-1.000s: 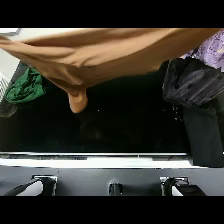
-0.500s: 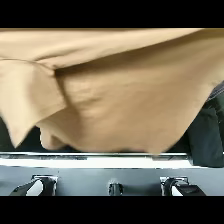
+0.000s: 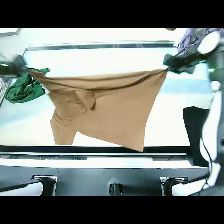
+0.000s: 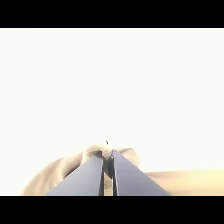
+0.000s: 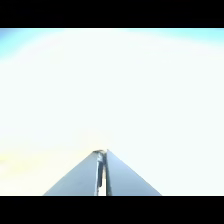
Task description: Fold the clothes and pants, and hang the long-sleeved shirts on hangers.
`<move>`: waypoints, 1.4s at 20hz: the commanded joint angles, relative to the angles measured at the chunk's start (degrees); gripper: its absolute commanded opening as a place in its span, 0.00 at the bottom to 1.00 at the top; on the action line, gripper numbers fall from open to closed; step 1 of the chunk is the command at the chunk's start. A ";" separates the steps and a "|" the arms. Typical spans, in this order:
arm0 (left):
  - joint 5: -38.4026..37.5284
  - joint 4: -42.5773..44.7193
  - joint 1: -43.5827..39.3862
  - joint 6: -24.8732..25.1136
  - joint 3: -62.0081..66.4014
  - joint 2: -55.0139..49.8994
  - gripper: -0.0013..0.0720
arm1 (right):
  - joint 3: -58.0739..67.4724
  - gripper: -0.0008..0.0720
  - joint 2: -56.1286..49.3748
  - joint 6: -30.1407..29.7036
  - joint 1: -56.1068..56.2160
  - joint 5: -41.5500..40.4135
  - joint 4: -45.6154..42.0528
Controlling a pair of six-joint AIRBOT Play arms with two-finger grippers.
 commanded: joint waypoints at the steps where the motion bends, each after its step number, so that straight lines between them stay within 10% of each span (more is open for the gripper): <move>1: 10.47 -0.26 -4.79 -0.07 -1.60 -12.94 0.04 | 0.00 0.05 -12.33 0.76 0.07 -7.82 9.51; 7: 11.58 -6.49 -4.96 -0.07 -1.60 -20.92 0.09 | 0.02 0.23 -18.73 0.81 0.07 -8.00 19.76; 10: 5.55 -9.25 -1.60 -0.04 1.36 -20.48 0.75 | 0.02 0.59 -16.57 -1.51 -0.52 -2.93 19.96; 11: 1.81 -9.20 0.17 0.50 3.50 -20.09 0.81 | 0.02 0.59 -14.84 -4.48 -1.20 0.20 19.87; 17: -13.38 -6.93 13.66 7.10 5.68 -8.52 0.81 | -1.77 0.68 -0.22 -13.60 -10.12 16.92 7.61; 28: -13.27 -6.32 17.42 7.98 -15.08 0.52 0.80 | -73.90 0.70 29.64 -23.52 -16.70 -3.08 30.80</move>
